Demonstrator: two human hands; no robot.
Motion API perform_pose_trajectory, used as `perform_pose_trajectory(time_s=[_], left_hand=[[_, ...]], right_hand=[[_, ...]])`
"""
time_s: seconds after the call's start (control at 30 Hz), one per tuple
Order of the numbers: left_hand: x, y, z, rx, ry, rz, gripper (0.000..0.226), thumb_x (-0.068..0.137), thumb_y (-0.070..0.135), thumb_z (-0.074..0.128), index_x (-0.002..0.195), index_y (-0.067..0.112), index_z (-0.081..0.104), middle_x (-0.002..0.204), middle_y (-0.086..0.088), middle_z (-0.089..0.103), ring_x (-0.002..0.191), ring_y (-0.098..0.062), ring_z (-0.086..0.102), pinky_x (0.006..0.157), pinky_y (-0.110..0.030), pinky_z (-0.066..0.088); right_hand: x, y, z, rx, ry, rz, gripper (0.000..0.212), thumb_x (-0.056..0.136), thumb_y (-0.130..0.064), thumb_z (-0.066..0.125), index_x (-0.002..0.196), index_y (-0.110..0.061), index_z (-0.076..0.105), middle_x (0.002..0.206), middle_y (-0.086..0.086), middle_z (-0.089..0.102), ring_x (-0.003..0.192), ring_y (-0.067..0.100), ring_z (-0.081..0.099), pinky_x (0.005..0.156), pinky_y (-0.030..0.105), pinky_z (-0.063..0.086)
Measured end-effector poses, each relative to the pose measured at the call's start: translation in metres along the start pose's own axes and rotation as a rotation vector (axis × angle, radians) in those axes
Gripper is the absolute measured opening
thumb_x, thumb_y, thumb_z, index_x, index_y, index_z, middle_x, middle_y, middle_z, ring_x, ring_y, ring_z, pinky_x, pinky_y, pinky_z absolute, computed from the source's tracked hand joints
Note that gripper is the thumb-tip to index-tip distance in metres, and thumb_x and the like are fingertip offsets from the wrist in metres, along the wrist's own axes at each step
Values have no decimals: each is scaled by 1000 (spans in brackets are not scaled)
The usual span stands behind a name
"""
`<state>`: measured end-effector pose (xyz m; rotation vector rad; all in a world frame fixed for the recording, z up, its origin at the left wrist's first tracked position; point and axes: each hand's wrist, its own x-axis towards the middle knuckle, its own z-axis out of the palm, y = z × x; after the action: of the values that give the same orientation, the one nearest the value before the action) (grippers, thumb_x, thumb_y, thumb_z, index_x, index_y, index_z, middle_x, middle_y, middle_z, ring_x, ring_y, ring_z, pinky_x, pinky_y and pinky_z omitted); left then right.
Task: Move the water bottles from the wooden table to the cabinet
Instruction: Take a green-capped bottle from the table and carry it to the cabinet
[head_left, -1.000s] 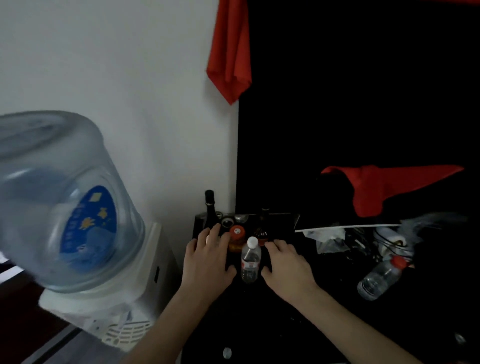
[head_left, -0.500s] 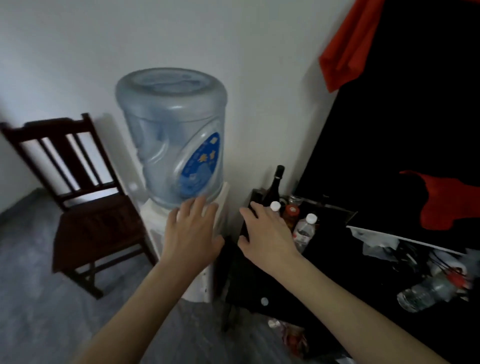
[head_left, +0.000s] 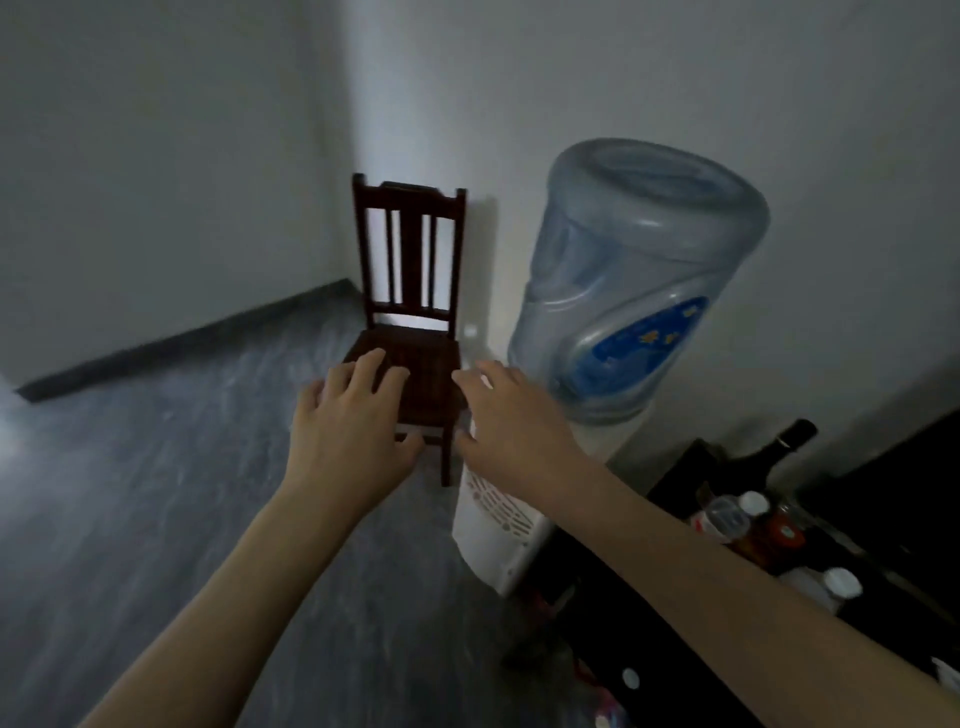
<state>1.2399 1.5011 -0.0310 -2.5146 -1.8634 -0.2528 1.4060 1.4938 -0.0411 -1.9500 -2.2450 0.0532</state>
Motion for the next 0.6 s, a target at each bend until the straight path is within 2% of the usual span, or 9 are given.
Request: perform_pose_trajectory(time_s=[0.23, 0.47, 0.6], left_hand=[[-52, -65, -5, 38, -18, -326, 65, 90, 53, 62, 147, 27, 45, 163, -3, 32, 146, -27, 37, 115, -47, 33], [-144, -141, -24, 92, 7, -710, 66, 92, 56, 58, 149, 31, 38, 167, 0, 24, 148, -27, 34, 117, -47, 30], [-204, -180, -39, 107, 39, -893, 66, 92, 54, 60, 149, 30, 38, 167, -1, 24, 148, -28, 34, 117, -47, 30]], right_hand=[[42, -70, 23, 41, -142, -336, 60, 89, -33, 55, 145, -17, 39, 149, 10, 38, 132, 30, 40, 102, 44, 40], [45, -199, 45, 76, -183, -690, 61, 90, -38, 57, 145, -19, 40, 152, 8, 37, 137, 27, 37, 106, 42, 37], [27, -278, 52, 101, -208, -853, 58, 86, -36, 59, 141, -20, 44, 148, 8, 42, 134, 27, 40, 103, 42, 38]])
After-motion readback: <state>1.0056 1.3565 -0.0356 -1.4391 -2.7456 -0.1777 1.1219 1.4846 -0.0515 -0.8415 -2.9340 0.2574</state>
